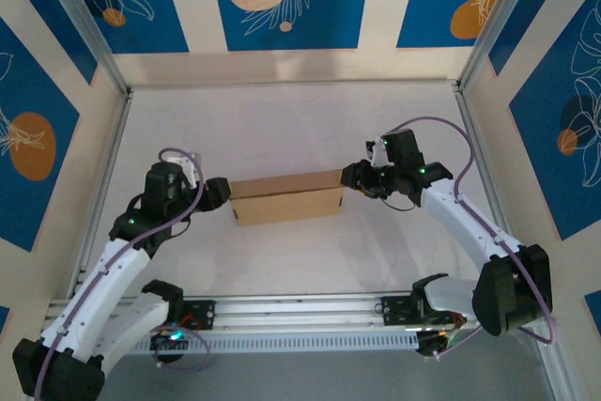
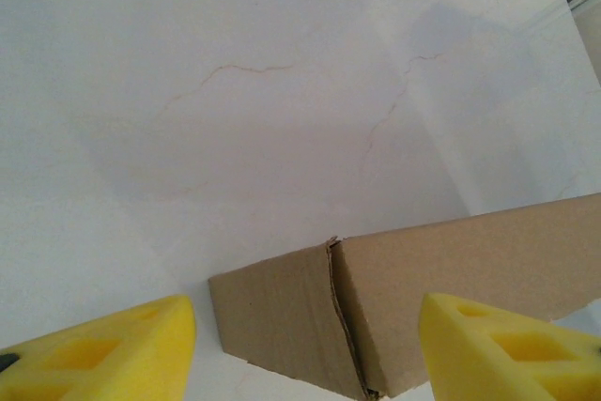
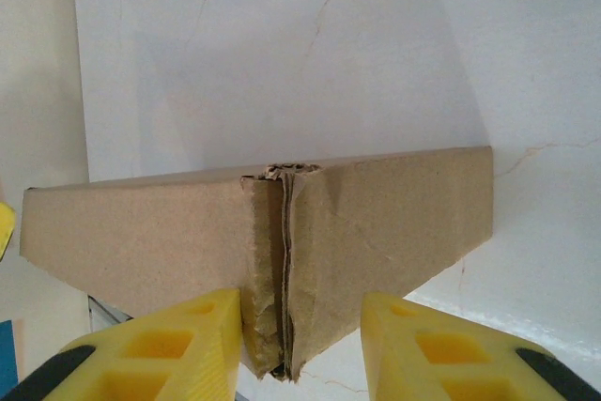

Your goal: Fold the paper box

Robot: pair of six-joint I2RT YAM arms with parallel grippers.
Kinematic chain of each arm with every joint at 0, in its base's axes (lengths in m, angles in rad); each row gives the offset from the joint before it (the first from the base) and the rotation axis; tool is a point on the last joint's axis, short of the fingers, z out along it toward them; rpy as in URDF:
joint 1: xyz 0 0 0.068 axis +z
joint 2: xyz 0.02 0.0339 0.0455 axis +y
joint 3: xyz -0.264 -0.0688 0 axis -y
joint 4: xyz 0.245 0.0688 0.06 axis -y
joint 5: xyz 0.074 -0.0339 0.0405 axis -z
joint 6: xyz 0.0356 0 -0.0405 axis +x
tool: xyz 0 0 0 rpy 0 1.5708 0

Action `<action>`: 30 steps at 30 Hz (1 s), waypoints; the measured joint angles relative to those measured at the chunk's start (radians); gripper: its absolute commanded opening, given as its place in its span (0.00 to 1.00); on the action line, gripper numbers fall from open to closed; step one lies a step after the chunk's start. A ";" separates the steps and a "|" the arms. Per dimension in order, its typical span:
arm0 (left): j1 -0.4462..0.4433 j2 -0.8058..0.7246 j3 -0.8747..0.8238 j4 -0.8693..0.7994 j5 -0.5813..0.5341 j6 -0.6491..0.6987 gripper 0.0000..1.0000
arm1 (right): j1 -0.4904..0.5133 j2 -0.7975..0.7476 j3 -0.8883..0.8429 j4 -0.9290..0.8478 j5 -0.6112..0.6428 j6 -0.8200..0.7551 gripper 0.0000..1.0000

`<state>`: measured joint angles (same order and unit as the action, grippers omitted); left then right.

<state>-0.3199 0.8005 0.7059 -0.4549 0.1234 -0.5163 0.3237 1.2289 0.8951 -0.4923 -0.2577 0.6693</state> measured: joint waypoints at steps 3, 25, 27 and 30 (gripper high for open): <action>0.000 0.000 0.000 0.000 0.017 -0.008 0.62 | 0.000 0.000 0.000 0.000 0.000 0.000 0.39; 0.000 -0.022 -0.155 0.138 0.136 -0.162 0.33 | 0.000 0.011 0.001 0.007 -0.001 0.000 0.36; -0.001 -0.035 -0.174 0.165 0.138 -0.182 0.28 | 0.000 0.011 0.001 0.008 0.000 0.000 0.34; -0.002 -0.059 -0.214 0.216 0.143 -0.215 0.23 | 0.000 0.011 0.001 0.012 0.000 0.001 0.30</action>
<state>-0.3218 0.7414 0.4923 -0.2394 0.2668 -0.7311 0.3237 1.2400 0.8959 -0.4801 -0.2581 0.6701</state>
